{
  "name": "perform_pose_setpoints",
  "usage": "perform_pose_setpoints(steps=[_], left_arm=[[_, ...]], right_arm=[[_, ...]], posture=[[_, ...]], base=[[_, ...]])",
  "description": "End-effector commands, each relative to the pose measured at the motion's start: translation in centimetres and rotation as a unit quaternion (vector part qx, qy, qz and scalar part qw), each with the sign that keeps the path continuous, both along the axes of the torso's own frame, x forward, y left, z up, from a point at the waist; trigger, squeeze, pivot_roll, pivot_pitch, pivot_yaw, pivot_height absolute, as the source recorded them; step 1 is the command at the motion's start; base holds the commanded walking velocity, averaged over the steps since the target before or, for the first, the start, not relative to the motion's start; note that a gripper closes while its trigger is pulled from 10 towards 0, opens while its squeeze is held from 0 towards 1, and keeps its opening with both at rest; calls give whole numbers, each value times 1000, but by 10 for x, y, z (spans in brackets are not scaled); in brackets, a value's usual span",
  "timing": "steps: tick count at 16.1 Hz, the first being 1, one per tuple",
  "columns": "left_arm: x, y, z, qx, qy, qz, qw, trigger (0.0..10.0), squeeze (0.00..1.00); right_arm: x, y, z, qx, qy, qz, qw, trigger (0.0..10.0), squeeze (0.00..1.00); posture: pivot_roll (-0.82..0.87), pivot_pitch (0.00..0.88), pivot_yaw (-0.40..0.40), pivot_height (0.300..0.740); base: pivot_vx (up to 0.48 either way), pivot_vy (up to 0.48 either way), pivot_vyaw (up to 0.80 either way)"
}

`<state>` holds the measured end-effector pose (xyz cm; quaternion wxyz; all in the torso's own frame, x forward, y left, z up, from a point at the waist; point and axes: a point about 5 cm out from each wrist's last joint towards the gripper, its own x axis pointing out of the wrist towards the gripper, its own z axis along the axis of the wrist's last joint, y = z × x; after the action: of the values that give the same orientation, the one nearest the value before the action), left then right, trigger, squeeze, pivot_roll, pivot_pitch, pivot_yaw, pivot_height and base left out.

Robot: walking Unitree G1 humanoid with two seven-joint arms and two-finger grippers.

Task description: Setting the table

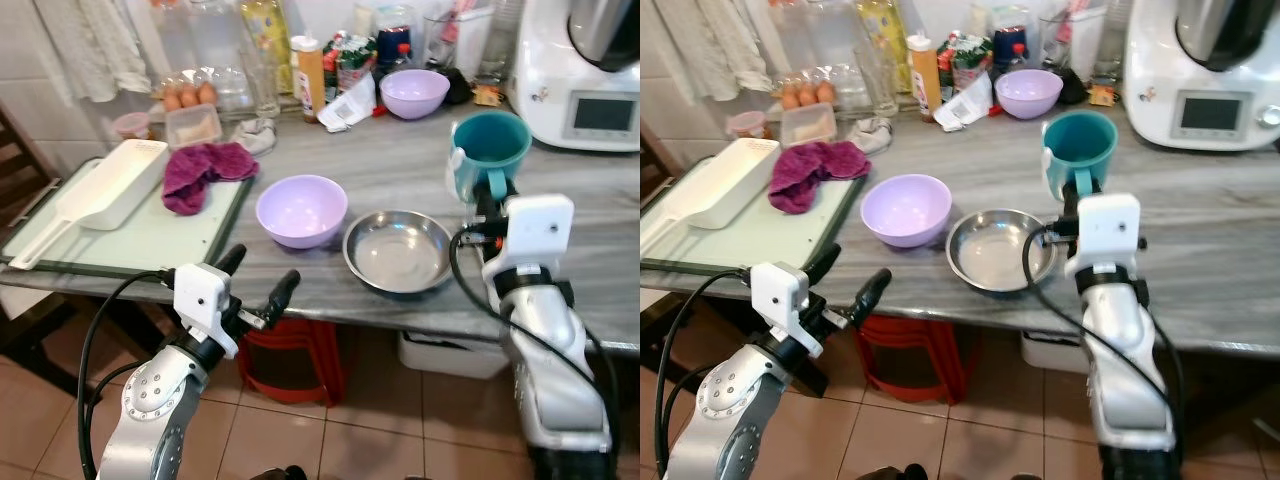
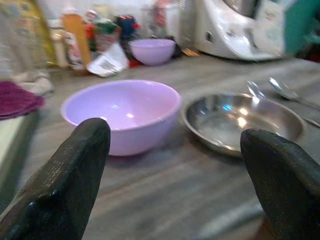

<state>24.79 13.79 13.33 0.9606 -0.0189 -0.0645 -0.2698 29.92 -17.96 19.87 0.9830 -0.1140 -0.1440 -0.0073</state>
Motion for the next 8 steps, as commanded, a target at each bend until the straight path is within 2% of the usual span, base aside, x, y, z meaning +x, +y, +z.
perform_pose_setpoints(steps=[1, 8], left_arm=[[-2, 4, 0, 13, 2, -1, 1000, 10000, 0], [-2, 2, 0, 1, 11, -19, 1000, 10000, 0]], right_arm=[[6, -4, 4, 8, 7, 7, 1000, 10000, 0], [48, -9, 23, 17, 21, 47, 999, 10000, 0]], posture=[[-186, 124, 89, 740], [-167, 168, 82, 740]], base=[[0, 0, 0], [0, 0, 0]])
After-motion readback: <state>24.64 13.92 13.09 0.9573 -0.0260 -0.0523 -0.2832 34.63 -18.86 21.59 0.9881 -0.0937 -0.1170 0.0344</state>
